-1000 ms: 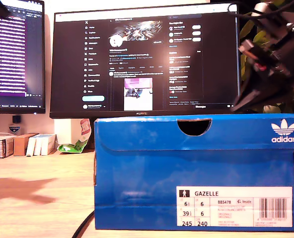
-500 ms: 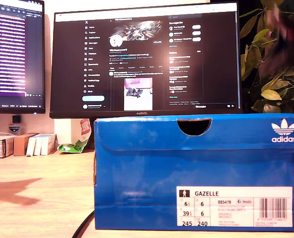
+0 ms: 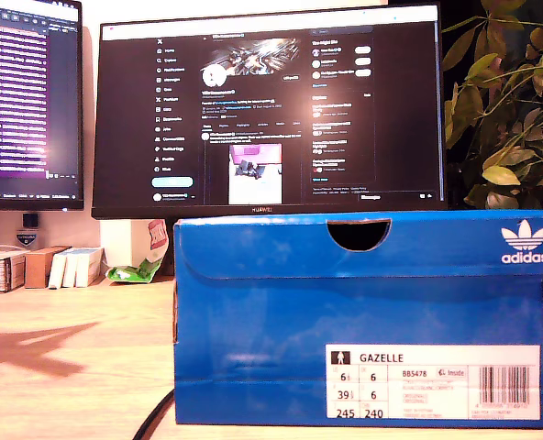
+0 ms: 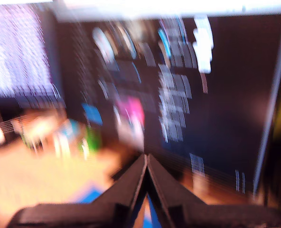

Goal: Close the blue shoebox by pushing the lid with your left arm and holding the box in place with your right arm

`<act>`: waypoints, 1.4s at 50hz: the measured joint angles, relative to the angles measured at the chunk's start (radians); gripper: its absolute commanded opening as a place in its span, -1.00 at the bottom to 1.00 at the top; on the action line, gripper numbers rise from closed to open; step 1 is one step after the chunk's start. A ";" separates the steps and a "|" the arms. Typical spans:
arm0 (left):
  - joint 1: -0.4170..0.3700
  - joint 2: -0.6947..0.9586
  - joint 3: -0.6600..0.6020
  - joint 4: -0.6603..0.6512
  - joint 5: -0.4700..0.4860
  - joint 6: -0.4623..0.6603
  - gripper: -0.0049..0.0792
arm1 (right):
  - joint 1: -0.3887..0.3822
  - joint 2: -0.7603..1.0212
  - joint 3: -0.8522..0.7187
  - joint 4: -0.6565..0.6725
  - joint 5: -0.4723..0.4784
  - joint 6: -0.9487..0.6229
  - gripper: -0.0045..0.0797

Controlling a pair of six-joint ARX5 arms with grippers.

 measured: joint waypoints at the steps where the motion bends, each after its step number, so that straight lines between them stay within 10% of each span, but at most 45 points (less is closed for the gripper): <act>1: 0.000 -0.011 0.001 -0.003 0.000 0.000 -0.93 | 0.003 -0.018 0.010 -0.010 0.003 0.000 -0.92; 37: -0.044 -0.304 0.021 -0.196 -0.074 0.049 -0.93 | 0.087 -0.475 0.059 -0.354 0.212 -0.290 -0.92; 70: -0.094 -0.344 0.032 -0.167 -0.028 -0.010 -0.93 | 0.089 -0.536 0.097 -0.412 0.110 -0.319 -0.92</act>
